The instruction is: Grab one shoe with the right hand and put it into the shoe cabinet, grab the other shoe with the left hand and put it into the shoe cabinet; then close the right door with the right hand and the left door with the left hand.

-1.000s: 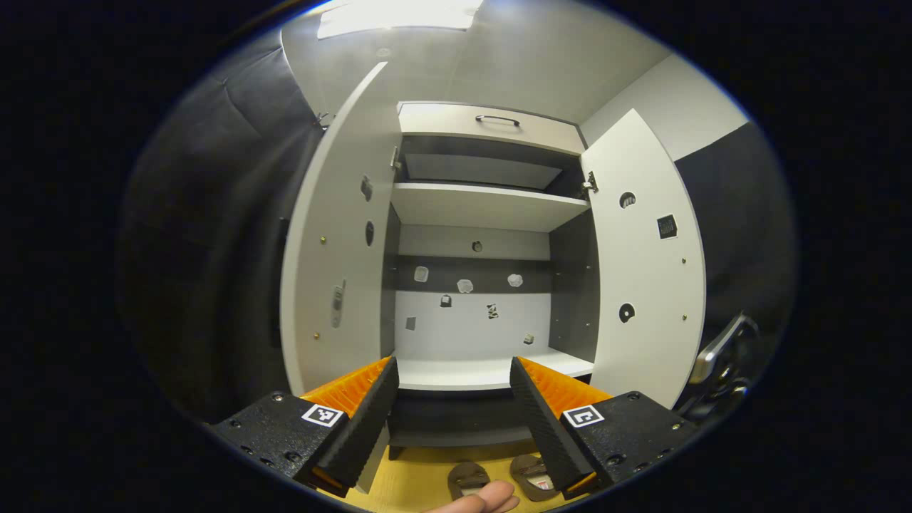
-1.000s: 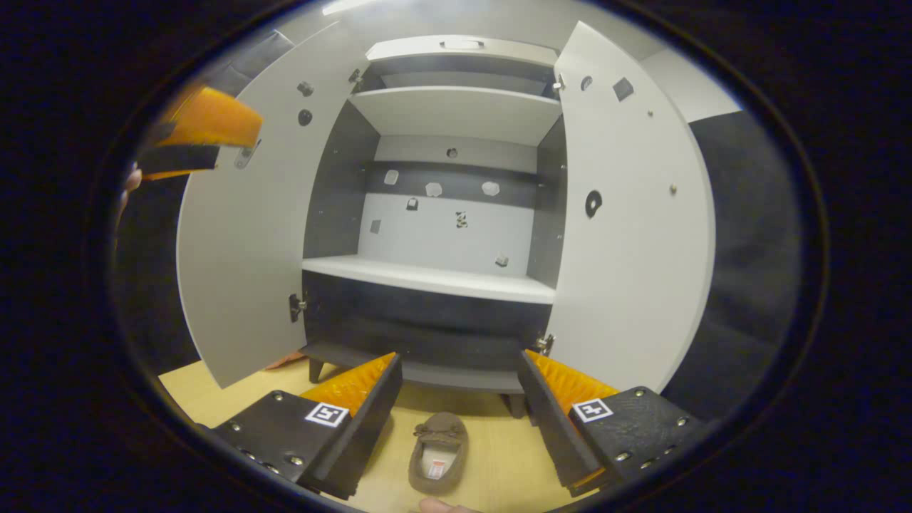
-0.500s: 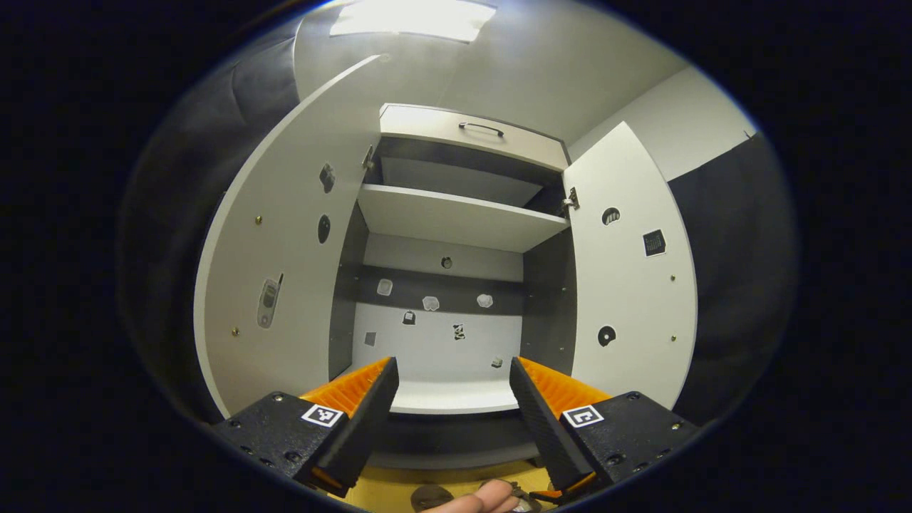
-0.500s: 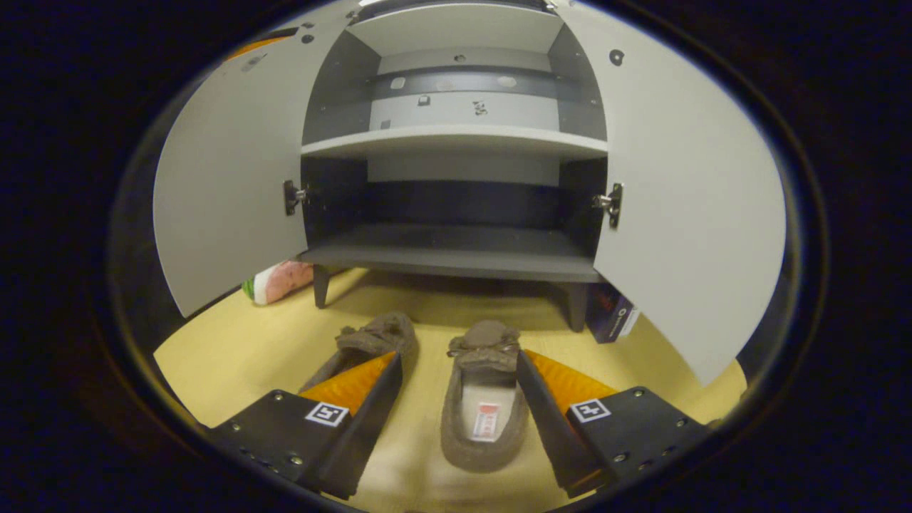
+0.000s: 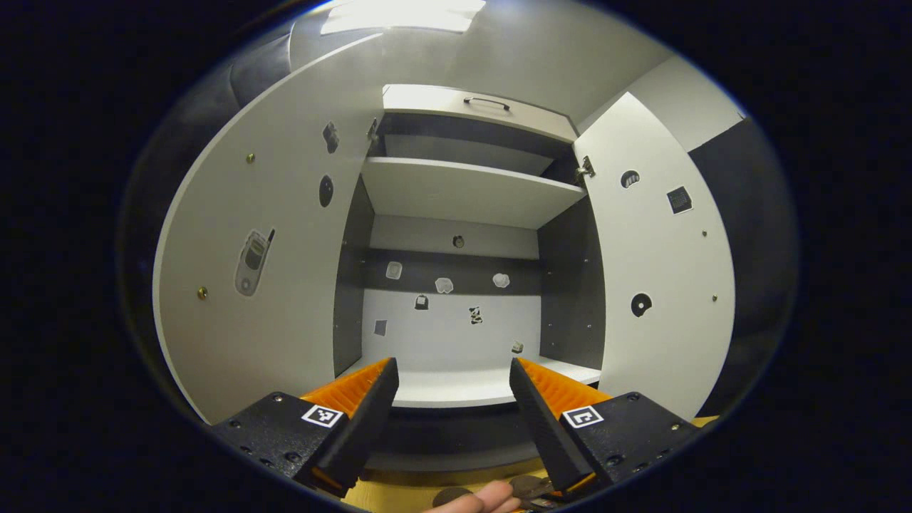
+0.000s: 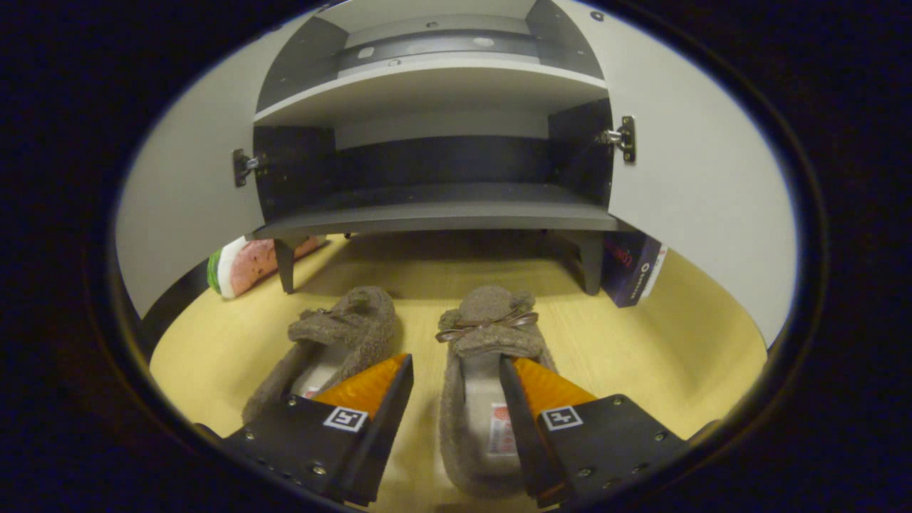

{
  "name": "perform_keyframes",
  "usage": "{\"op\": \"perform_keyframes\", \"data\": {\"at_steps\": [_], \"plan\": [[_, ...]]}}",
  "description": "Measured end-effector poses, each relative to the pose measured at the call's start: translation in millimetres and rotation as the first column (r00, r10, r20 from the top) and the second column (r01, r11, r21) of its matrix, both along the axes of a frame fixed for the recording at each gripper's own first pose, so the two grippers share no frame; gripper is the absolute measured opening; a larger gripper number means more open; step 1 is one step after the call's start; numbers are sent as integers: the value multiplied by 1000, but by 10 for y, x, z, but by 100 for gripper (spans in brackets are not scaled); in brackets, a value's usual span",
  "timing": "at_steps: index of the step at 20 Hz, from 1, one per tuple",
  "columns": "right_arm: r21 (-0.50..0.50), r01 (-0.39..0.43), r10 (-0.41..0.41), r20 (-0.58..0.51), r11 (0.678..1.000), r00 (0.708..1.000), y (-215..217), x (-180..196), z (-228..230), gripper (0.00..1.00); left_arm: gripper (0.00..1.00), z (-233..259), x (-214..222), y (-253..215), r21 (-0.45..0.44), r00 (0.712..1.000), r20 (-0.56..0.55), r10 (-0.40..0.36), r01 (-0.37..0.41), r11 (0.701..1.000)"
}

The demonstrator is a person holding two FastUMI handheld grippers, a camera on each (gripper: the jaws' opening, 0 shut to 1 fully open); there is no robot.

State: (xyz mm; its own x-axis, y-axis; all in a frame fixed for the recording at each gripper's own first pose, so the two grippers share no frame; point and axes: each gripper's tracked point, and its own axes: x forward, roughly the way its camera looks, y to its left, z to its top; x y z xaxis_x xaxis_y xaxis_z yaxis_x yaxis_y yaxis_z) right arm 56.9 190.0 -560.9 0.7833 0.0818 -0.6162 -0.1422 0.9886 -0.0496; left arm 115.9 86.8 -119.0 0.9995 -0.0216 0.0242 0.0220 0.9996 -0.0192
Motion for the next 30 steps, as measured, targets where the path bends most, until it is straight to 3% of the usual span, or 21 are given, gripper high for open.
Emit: {"op": "perform_keyframes", "data": {"at_steps": [2, 4, 5, 6, 7, 9, 14, 16, 18, 20, 23, 25, 30], "plan": [[0, 7, -7, -2, 1000, 1000, 35, 117, -46, 75, 96, -108, 54, -9, 14, 999, -36, -6, 6, 1000], [22, 44, -43, -25, 999, 999, 38, 155, -94, 53, 96, -146, 109, -18, 15, 999, -42, -21, 21, 1000], [51, 48, -46, -50, 998, 998, 90, 156, -157, 51, 93, -157, 135, -9, 16, 999, -41, -26, 26, 1000], [66, 45, -41, -62, 997, 997, 114, 169, -162, 52, 96, -184, 171, -8, 19, 998, -46, -30, 31, 999], [52, 54, -51, -63, 997, 997, 40, 172, -175, 37, 96, -226, 227, 1, 20, 998, -53, -31, 32, 999], [96, -3, 9, -61, 995, 998, 139, 196, -208, 9, 96, -333, 311, 0, 10, 996, -81, -26, 27, 1000], [117, -94, 88, 59, 989, 994, 117, 174, 115, 9, 96, -554, 484, -104, 30, 990, -131, -54, 59, 998], [112, -103, 95, 72, 988, 993, 85, 193, 185, 1, 96, -584, 527, -104, 38, 989, -133, -61, 66, 997], [104, -113, 102, 106, 988, 989, 63, 230, 358, 1, 96, -611, 546, -51, 39, 989, -141, -45, 51, 998], [72, -131, 118, 156, 989, 981, 42, 282, 626, 5, 96, -592, 538, -53, 35, 989, -137, -48, 53, 998], [11, -155, 149, 203, 988, 968, 50, 336, 1055, 1, 96, -535, 513, -70, 22, 990, -123, -66, 69, 997], [26, -178, 167, 229, 984, 959, 109, 350, 1388, 1, 96, -495, 482, -51, 6, 991, -114, -68, 69, 998], [-33, -146, 149, 294, 989, 944, 1, 416, 2307, 1, 96, -420, 433, 18, -25, 993, -99, -63, 61, 998]]}}
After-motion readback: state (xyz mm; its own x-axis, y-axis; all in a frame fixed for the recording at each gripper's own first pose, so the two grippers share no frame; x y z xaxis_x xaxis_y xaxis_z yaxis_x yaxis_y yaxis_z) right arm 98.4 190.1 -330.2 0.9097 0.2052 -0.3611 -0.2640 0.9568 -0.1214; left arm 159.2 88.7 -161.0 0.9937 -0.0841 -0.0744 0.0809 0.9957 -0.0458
